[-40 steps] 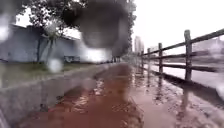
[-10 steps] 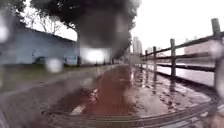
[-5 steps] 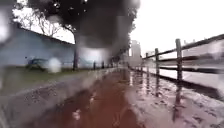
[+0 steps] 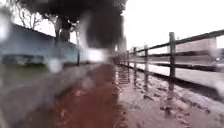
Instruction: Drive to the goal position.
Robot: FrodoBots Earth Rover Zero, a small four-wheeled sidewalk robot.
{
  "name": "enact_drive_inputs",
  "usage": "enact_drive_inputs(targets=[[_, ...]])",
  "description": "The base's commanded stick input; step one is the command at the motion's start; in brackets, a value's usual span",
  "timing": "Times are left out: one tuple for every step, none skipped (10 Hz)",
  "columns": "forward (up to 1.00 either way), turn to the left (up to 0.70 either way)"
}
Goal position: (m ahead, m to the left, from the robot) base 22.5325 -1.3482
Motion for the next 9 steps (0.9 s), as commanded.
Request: enact_drive_inputs(targets=[[1.0,0.01],[1.0,0.01],[1.0,0.01],[1.0,0.01],[1.0,0.01],[1.0,0.01],[1.0,0.01],[1.0,0.01],[1.0,0.01]])
